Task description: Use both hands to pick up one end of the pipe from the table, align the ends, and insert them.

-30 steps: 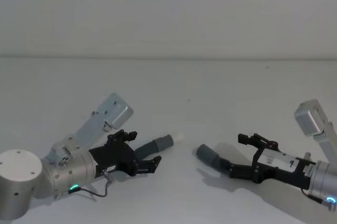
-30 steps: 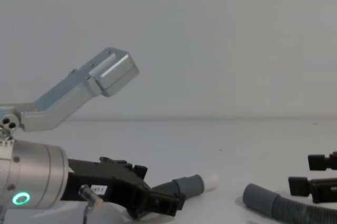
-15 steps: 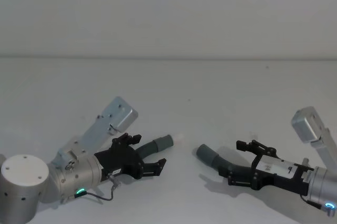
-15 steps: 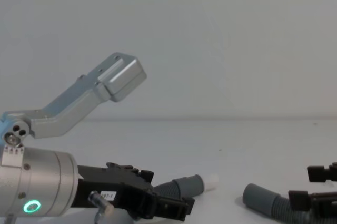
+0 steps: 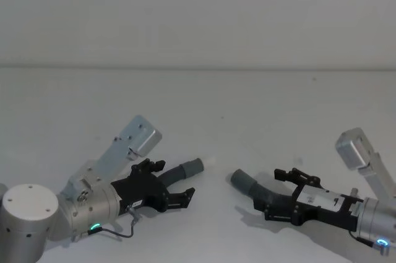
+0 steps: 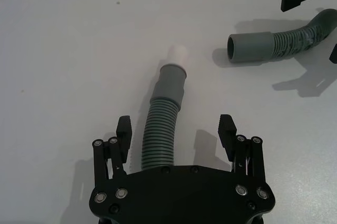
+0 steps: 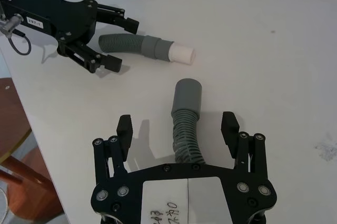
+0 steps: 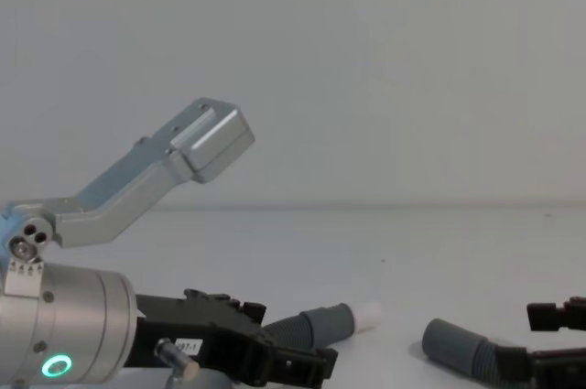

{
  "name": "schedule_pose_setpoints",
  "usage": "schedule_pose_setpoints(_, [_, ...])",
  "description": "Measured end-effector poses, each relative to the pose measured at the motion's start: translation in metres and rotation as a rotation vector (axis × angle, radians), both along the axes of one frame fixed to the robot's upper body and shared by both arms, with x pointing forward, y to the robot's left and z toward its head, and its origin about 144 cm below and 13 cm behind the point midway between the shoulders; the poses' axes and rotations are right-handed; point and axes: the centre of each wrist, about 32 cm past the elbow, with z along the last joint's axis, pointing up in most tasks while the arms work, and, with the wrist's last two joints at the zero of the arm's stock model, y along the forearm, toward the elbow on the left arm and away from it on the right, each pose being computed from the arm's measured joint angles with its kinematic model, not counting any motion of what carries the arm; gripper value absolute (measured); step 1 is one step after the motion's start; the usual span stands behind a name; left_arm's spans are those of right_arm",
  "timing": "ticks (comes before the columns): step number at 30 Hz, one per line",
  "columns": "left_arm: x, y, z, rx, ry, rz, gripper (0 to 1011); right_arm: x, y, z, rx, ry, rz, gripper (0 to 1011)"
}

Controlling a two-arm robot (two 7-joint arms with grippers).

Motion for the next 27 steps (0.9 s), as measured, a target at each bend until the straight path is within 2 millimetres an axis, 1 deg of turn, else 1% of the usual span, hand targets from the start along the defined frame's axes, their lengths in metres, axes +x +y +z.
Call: schedule_pose_setpoints(27, [0.0053,0.0047,-0.0007,0.016,0.062,-0.001,1001,0.0067,0.0041,-0.0039,-0.019,0.022,-0.002,1001])
